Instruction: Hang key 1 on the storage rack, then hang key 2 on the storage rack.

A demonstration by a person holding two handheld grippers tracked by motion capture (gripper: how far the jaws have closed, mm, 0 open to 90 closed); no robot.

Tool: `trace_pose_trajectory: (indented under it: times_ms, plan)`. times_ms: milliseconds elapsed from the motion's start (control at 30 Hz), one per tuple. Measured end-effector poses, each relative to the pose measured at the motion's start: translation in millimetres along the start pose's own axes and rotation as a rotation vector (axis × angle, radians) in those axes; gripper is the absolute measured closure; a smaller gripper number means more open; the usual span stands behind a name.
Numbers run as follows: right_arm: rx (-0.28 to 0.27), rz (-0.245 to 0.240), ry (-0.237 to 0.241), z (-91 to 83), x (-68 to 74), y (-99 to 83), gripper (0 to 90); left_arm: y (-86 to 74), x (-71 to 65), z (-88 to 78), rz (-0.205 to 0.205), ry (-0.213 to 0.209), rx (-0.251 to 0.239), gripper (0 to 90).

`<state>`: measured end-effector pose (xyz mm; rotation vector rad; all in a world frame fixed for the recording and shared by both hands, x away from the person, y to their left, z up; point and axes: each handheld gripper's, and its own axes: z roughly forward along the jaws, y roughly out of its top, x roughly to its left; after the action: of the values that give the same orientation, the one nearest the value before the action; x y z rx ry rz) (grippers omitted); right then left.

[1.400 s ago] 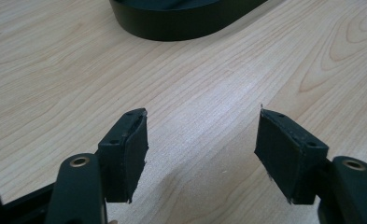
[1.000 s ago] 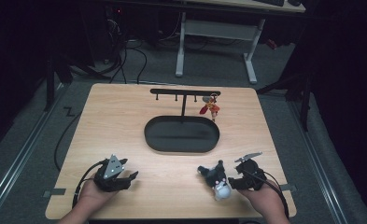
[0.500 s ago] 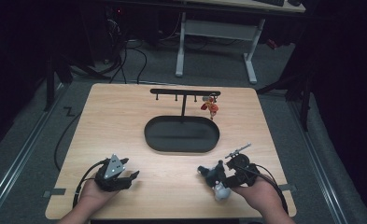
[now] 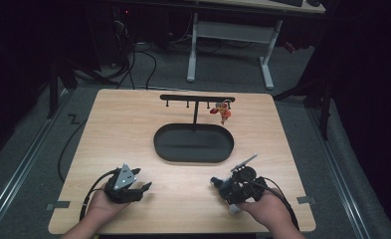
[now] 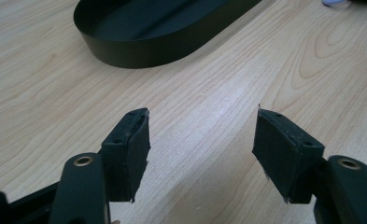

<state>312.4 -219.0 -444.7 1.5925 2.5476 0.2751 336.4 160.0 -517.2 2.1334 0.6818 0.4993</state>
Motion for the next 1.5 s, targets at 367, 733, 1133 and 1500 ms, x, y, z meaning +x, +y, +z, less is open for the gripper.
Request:
trace_pose_trajectory:
  times_ms: [367,733,1133,1500]
  plan:
    - [0.087,-0.008,0.002,36.4,6.5,-3.7,22.3,3.6,-1.1,0.7,0.003,-0.027,-0.016,36.4]
    - [0.125,-0.029,-0.011,36.4,7.1,4.3,46.5,0.9,0.9,-6.0,0.009,-0.017,-0.02,36.3]
    - [0.116,-0.056,-0.012,22.6,5.8,16.8,47.5,-0.9,2.1,-6.6,0.005,-0.014,-0.016,36.3]
    - [0.083,-0.061,-0.004,-1.6,2.4,33.1,47.4,0.2,-1.8,-4.4,0.019,-0.021,-0.002,36.2]
